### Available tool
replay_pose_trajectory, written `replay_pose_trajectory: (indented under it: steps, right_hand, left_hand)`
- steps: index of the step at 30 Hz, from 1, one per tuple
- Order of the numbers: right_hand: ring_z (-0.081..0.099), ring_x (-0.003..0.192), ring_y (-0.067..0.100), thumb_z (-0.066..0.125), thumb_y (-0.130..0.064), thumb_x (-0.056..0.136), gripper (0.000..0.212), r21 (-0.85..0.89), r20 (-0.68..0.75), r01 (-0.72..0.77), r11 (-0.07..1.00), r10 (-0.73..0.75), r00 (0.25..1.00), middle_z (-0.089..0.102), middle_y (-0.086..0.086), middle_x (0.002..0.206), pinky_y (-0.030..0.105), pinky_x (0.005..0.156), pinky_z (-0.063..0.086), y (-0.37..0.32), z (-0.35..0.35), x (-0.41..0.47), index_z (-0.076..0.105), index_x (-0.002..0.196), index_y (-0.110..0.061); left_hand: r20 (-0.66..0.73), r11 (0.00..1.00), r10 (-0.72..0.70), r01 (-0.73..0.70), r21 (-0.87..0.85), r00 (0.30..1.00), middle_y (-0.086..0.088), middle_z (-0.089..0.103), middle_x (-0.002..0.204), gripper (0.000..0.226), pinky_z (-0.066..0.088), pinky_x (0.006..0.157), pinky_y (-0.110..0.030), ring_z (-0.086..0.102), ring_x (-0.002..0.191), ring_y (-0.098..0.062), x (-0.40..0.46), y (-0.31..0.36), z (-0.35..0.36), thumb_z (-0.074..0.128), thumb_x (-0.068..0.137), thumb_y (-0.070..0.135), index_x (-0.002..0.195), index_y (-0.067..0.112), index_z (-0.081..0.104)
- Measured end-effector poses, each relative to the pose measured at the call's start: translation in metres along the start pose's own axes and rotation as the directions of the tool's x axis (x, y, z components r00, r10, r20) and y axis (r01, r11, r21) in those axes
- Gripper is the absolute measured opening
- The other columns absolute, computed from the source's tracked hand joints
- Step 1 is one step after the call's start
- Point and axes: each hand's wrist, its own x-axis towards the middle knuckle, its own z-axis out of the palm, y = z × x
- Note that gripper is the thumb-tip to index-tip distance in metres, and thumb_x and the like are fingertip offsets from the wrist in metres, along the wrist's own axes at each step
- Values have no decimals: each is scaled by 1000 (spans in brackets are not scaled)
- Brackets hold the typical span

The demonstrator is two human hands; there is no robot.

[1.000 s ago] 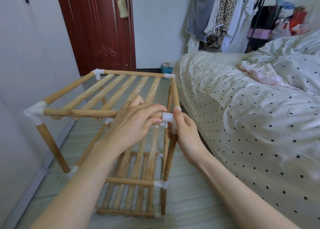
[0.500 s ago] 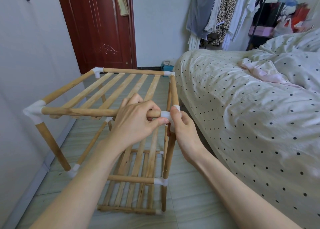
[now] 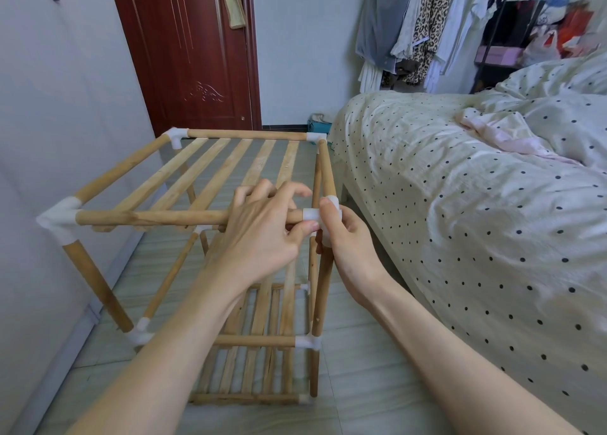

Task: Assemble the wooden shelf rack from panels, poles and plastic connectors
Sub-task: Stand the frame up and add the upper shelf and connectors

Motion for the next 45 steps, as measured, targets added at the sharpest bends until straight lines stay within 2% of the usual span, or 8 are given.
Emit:
replay_pose_trajectory:
  steps: [3,7,11,15,26,33,38,45]
  right_hand:
    - [51,64,7,47,-45,93,28,7,26,-6,1000,6,1000,56,-5,76,23,64,43,2,1,1,55,91,-19]
    - [52,62,8,49,-40,94,27,137,44,-48,989,42,998,55,-7,68,27,61,42,1,-7,6,57,93,-15]
    - [61,73,9,36,-54,95,37,189,-16,-118,975,123,992,66,-8,79,29,65,48,-4,-13,15,60,98,-25]
    - [61,100,19,24,-61,94,62,253,-20,-252,934,265,964,61,1,108,41,80,53,-18,-15,30,41,137,-19]
    - [55,42,22,30,-34,102,24,247,66,-436,865,434,898,66,12,70,19,38,37,-37,-1,53,36,113,-14]
    - [46,58,23,32,-27,99,23,125,-50,-440,889,448,892,52,7,69,18,36,33,-32,7,53,45,85,-15]
    - [47,63,21,32,-28,99,21,115,-35,-436,893,442,896,49,4,70,26,45,35,-29,15,53,45,110,-16]
    - [49,50,19,30,-27,101,17,91,49,-438,894,436,899,52,6,64,19,38,36,-35,10,51,39,109,-15]
  left_hand:
    - [79,1000,-8,10,-29,997,24,49,79,45,16,74,-21,26,89,-1,0,0,-4,52,83,45,126,36,44]
    - [129,989,32,-12,-149,991,27,43,91,28,34,77,-26,34,94,1,0,-4,-11,60,85,34,112,31,54]
    - [131,998,45,-50,31,990,13,43,104,22,32,81,-27,29,95,-2,-1,-29,-25,55,83,42,98,27,55]
    - [201,997,-8,-7,74,979,13,44,95,25,30,71,-23,34,85,-2,-4,-44,-33,43,81,53,91,31,46]
    - [192,1000,-20,23,-16,981,16,49,93,25,32,79,-26,38,92,-4,3,-43,-30,55,88,33,110,28,66]
    - [136,999,25,-19,-45,990,9,54,84,15,36,71,-32,45,84,-17,-4,-42,-29,61,87,22,97,24,72]
    - [92,999,4,0,-47,996,3,54,84,19,39,73,-35,45,84,-18,-12,-41,-32,62,86,16,102,18,71]
    - [90,1000,7,-9,25,996,7,51,87,25,36,72,-29,42,86,-13,-18,-37,-33,58,88,25,110,19,69]
